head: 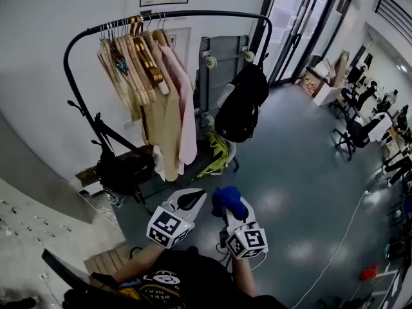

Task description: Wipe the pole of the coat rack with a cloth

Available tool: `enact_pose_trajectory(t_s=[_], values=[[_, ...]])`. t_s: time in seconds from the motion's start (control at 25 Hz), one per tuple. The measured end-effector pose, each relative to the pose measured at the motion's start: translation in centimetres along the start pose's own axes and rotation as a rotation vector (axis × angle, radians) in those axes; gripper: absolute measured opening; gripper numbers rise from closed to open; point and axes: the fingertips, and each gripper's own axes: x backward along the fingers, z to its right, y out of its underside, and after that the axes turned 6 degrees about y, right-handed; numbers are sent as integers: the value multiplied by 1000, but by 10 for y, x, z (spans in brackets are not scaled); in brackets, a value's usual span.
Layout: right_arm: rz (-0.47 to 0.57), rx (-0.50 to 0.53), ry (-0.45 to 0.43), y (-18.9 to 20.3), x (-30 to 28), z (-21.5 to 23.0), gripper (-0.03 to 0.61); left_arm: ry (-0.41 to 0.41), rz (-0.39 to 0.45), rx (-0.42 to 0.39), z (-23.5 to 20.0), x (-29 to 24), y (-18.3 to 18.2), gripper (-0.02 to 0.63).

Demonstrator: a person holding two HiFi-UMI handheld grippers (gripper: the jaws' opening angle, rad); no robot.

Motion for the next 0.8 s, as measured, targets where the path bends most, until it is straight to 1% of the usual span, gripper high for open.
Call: enact_pose_trajectory(t_s=[0.24,0.4,0.56,0.8], values=[[-54,-23,-21,18,-3,30,86,-14,-15,-18,6,-24,5,-2],[-102,-33,-71,28,-19,44,86,-66,-17,-23,-4,-33,2,-2],[-110,-20,-140,24,-65,34,86,-92,8,-21,-40,-41,-11,-2],[-51,37,-206,-15,-169,28,86,-78,100,-51,-116,-77,-60,-2]])
